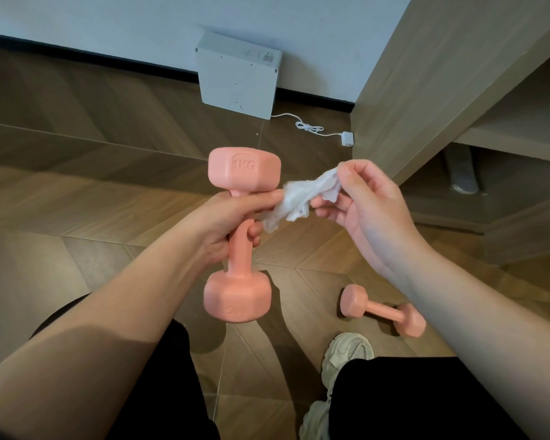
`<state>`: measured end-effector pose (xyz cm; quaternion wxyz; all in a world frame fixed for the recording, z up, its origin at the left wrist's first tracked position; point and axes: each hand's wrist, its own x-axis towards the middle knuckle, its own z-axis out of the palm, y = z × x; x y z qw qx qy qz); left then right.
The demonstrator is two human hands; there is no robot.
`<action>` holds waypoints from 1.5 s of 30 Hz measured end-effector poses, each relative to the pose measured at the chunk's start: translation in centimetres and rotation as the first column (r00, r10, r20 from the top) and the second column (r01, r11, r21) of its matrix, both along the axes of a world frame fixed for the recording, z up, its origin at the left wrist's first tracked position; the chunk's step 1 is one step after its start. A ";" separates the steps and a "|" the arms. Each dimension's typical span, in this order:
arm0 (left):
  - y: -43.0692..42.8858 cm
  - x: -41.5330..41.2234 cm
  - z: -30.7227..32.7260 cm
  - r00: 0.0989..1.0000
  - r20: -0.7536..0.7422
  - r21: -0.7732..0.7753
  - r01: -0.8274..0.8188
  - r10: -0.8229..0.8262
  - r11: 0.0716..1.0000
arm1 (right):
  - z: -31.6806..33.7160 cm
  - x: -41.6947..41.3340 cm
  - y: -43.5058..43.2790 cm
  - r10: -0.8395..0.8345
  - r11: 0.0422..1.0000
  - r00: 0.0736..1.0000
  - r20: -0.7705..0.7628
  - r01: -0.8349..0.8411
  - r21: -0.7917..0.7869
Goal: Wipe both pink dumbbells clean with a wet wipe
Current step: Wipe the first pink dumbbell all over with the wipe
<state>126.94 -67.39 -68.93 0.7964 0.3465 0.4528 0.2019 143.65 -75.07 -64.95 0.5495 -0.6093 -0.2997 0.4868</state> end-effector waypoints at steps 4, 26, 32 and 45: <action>-0.4 0.5 0.2 0.996 0.000 0.034 0.091 -0.092 0.995 | -0.1 -0.3 0.2 -0.032 0.999 0.999 0.040 0.034 -0.043; 0.9 0.7 -0.1 0.976 0.058 -0.068 -0.205 0.209 0.976 | -2.3 -1.8 -1.5 0.094 0.975 0.958 0.269 -0.035 -0.218; 1.4 0.4 -0.1 0.972 0.126 -0.094 -0.186 0.197 0.978 | -2.0 -3.3 -1.6 0.491 0.859 0.831 0.263 -0.410 -0.307; -0.3 1.9 -0.2 0.974 0.171 -0.014 -0.147 0.147 0.989 | -3.6 -4.0 -1.2 0.467 0.825 0.852 0.234 -0.325 -0.462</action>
